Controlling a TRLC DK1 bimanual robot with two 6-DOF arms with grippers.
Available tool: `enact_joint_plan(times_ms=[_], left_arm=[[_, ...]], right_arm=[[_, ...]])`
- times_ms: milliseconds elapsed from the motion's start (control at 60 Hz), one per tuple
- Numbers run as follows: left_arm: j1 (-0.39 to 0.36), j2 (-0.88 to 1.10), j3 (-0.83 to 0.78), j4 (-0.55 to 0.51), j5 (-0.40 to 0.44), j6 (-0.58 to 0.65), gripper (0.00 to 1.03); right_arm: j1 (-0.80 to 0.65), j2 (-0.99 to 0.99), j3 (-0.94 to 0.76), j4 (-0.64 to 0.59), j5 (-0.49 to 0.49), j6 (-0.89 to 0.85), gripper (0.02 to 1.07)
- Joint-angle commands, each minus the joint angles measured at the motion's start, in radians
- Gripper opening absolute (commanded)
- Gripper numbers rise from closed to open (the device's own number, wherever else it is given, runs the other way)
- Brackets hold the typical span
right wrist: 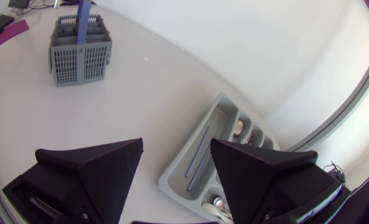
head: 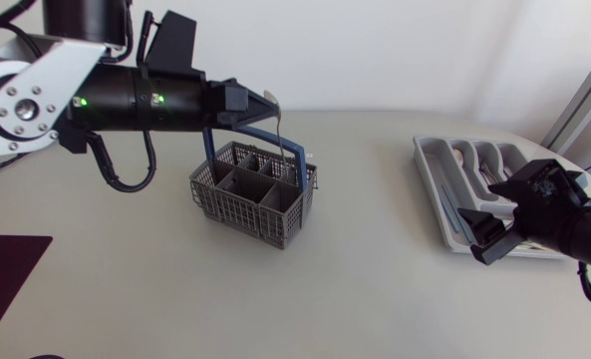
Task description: Sort the cutlery from the basket into the organizer compartments.
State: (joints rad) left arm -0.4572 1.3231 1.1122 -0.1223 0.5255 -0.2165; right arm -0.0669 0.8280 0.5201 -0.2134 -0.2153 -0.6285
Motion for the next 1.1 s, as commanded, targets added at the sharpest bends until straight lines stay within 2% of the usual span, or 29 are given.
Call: enact_joint_plan(times_ms=[0, 183, 367, 517, 783, 1083], left_arm=[[-0.018, -0.01, 0.04, -0.019, 0.034, -0.009, 0.03], [-0.061, 0.034, 0.08, -0.05, 0.096, 0.0, 0.03], [-0.118, 0.09, 0.11, -0.066, 0.139, 0.002, 0.03], [-0.17, 0.154, 0.13, -0.073, 0.172, 0.002, 0.03], [-0.207, 0.235, 0.161, -0.079, 0.206, 0.002, 0.03], [-0.221, 0.268, 0.178, -0.088, 0.254, -0.007, 0.03]], right_arm=[[0.032, -0.021, 0.052, -0.037, -0.019, 0.066, 0.81], [0.136, -0.038, 0.116, -0.116, -0.084, 0.15, 0.81], [0.22, -0.041, 0.129, -0.132, -0.142, 0.228, 0.81], [0.311, -0.033, 0.113, -0.109, -0.179, 0.286, 0.81], [0.337, -0.001, 0.12, -0.083, -0.314, 0.357, 0.81], [0.392, 0.076, 0.13, -0.027, -0.36, 0.405, 0.8]])
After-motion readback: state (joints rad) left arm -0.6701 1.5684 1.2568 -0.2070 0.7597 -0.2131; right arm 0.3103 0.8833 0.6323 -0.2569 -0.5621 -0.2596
